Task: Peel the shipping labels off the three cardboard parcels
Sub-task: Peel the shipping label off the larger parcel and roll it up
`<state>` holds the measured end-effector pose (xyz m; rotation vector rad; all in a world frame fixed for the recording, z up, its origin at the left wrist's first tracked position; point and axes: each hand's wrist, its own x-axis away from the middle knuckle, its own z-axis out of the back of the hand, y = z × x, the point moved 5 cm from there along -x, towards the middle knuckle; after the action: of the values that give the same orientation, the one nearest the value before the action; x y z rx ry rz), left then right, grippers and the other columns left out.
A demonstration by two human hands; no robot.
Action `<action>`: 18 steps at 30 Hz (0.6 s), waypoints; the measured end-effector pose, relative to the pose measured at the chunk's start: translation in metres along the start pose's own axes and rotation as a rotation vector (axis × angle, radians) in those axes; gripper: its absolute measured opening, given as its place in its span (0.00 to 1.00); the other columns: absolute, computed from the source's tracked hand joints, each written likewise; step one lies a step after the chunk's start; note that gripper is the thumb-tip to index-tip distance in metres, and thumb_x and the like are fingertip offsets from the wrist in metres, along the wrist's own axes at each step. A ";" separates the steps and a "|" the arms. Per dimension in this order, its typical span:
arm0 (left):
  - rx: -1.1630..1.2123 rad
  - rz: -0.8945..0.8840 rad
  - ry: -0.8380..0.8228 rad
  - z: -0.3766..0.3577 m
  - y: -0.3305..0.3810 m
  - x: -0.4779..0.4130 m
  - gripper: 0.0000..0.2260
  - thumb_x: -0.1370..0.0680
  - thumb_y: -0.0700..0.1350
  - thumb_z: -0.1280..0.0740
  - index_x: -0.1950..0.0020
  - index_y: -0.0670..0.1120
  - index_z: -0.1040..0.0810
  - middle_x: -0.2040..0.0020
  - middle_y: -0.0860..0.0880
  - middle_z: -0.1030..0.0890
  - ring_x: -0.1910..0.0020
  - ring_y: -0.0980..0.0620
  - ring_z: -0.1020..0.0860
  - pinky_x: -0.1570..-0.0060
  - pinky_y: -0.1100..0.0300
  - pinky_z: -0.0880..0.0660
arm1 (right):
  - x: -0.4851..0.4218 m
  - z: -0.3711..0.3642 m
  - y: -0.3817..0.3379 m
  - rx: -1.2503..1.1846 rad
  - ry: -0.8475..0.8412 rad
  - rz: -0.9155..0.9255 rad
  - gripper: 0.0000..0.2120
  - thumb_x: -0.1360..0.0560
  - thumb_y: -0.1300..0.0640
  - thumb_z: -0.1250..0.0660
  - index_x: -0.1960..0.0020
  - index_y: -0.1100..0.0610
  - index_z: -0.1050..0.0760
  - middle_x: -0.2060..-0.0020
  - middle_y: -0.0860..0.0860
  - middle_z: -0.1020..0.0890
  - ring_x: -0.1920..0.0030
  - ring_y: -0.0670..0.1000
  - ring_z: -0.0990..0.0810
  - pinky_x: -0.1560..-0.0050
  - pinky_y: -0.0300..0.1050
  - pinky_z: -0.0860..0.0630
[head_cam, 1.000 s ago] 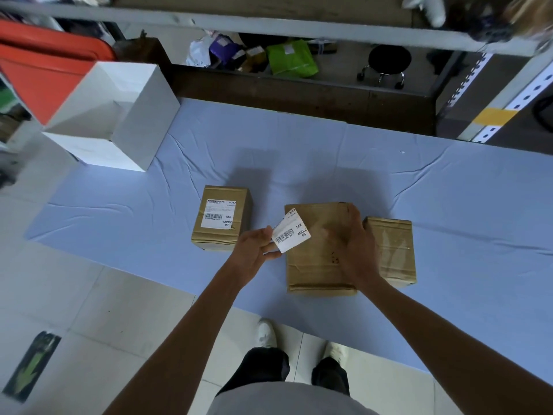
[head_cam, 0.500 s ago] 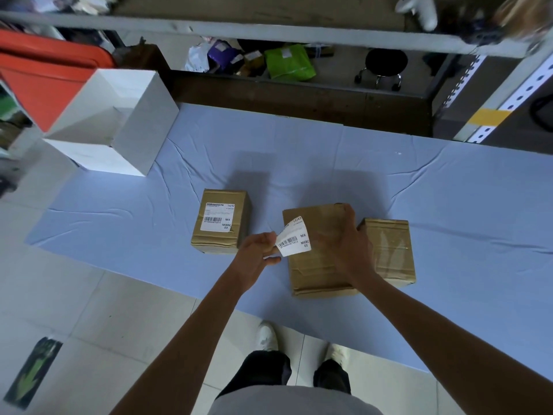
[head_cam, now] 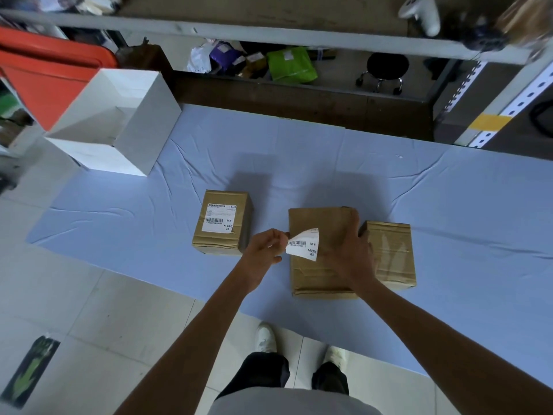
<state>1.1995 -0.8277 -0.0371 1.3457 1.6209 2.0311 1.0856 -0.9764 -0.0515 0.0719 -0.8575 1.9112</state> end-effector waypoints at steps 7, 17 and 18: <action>-0.029 0.019 0.010 0.005 0.000 0.003 0.11 0.19 0.38 0.40 0.61 0.45 0.25 0.45 0.45 0.19 0.40 0.42 0.26 0.44 0.49 0.26 | -0.003 0.005 -0.001 -0.042 0.106 0.113 0.25 0.22 0.48 0.40 0.29 0.45 0.47 0.44 0.63 0.25 0.49 0.65 0.22 0.50 0.59 0.22; 0.042 0.025 -0.002 0.009 0.001 0.004 0.13 0.20 0.35 0.41 0.64 0.43 0.27 0.50 0.43 0.18 0.42 0.42 0.23 0.43 0.45 0.25 | 0.004 -0.008 0.000 0.037 -0.056 0.103 0.58 0.35 0.41 0.24 0.23 0.50 0.62 0.36 0.64 0.33 0.39 0.65 0.26 0.41 0.58 0.25; 0.056 0.031 0.002 0.010 -0.001 0.004 0.14 0.20 0.35 0.41 0.64 0.44 0.27 0.48 0.42 0.18 0.40 0.40 0.24 0.43 0.44 0.25 | 0.002 -0.006 0.000 0.029 -0.032 0.131 0.50 0.29 0.44 0.28 0.22 0.50 0.59 0.39 0.63 0.30 0.43 0.64 0.24 0.44 0.58 0.24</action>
<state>1.2046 -0.8184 -0.0365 1.3965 1.6800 2.0187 1.0865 -0.9709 -0.0552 0.0654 -0.8738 2.0497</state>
